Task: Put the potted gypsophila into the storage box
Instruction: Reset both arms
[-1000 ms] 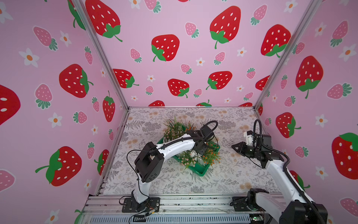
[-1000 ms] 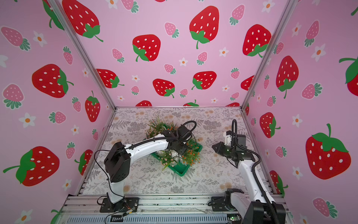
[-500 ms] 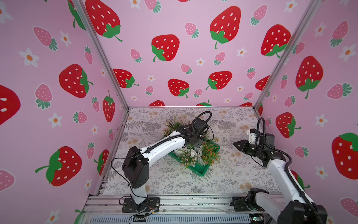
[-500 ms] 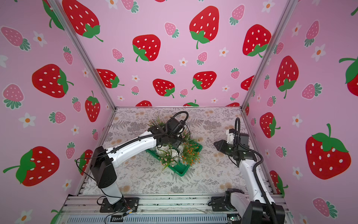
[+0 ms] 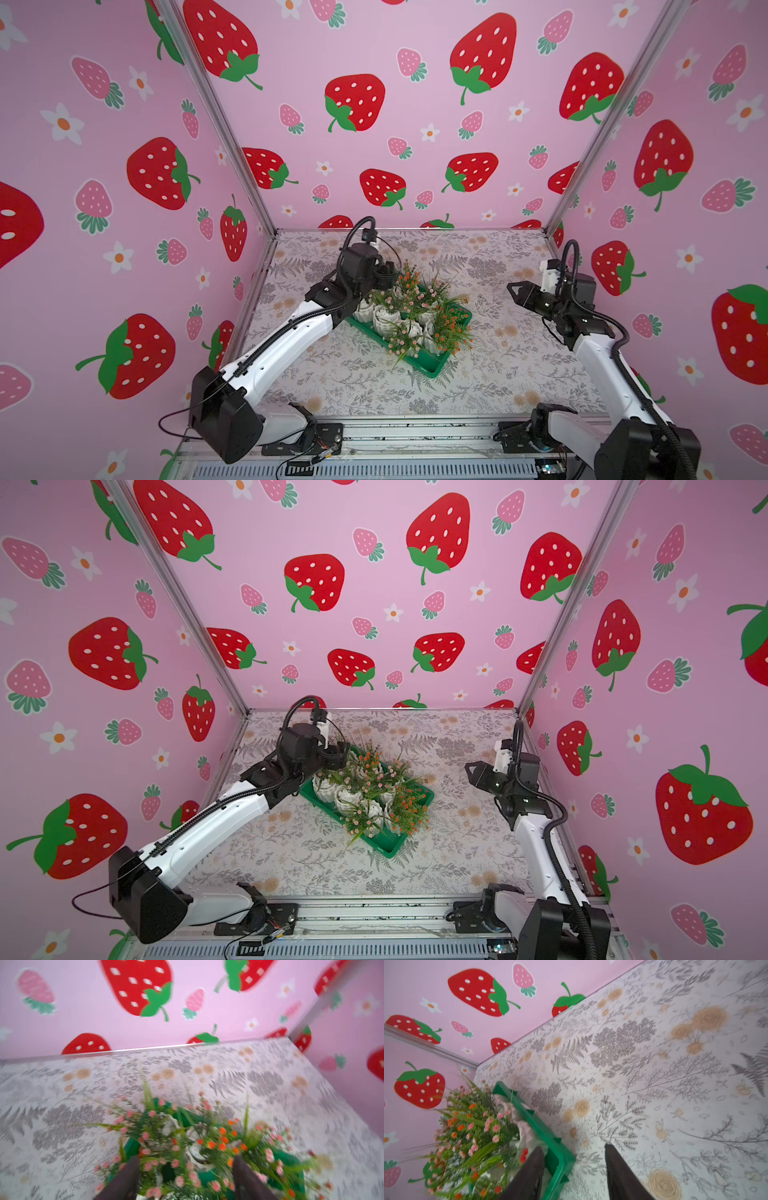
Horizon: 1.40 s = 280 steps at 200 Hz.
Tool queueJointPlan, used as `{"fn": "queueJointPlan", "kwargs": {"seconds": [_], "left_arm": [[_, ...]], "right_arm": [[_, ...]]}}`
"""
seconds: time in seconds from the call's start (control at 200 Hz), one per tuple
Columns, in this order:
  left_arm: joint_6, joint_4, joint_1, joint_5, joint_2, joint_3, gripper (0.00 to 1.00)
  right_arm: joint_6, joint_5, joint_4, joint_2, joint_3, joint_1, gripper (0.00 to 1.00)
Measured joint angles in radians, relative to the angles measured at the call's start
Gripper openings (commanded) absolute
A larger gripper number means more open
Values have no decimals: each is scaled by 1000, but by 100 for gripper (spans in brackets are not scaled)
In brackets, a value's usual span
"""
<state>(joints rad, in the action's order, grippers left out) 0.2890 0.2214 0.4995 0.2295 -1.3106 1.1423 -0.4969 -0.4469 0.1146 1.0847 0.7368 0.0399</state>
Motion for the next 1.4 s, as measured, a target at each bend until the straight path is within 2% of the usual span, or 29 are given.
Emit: {"fn": "queueJointPlan", "kwargs": {"seconds": [0.125,0.155,0.2,0.32,0.445,0.615,0.72,0.891,0.986,1.186,1.311,1.401], "left_arm": [[41,-104,-189,56,53,-134,99],[46,-121,-224,83,63,-164,99],[37,-158,-262,130,74,-212,99],[-29,-254,-294,234,68,-327,100],[-105,-302,-295,312,-5,-392,99],[-125,-428,-348,332,-53,-508,99],[-145,-481,-385,331,-110,-524,99],[-190,-583,-381,277,-204,-529,98],[-222,-697,-378,245,-225,-572,96],[-256,-802,-369,219,-224,-612,97],[-266,-844,-369,206,-223,-620,90],[-264,-920,-370,204,-208,-676,86]], "right_arm": [[49,105,-59,68,34,0,89],[59,138,-66,86,47,0,100],[75,191,-79,110,61,0,100],[113,344,-122,161,66,0,100],[157,483,-168,219,37,0,99],[270,594,-324,252,-115,-10,100],[336,634,-386,274,-183,-13,99],[421,678,-518,335,-205,-13,99],[447,679,-549,348,-211,-13,99],[446,628,-708,348,-290,-13,100],[449,594,-784,409,-293,-17,99],[451,574,-848,452,-303,-21,99]]}}
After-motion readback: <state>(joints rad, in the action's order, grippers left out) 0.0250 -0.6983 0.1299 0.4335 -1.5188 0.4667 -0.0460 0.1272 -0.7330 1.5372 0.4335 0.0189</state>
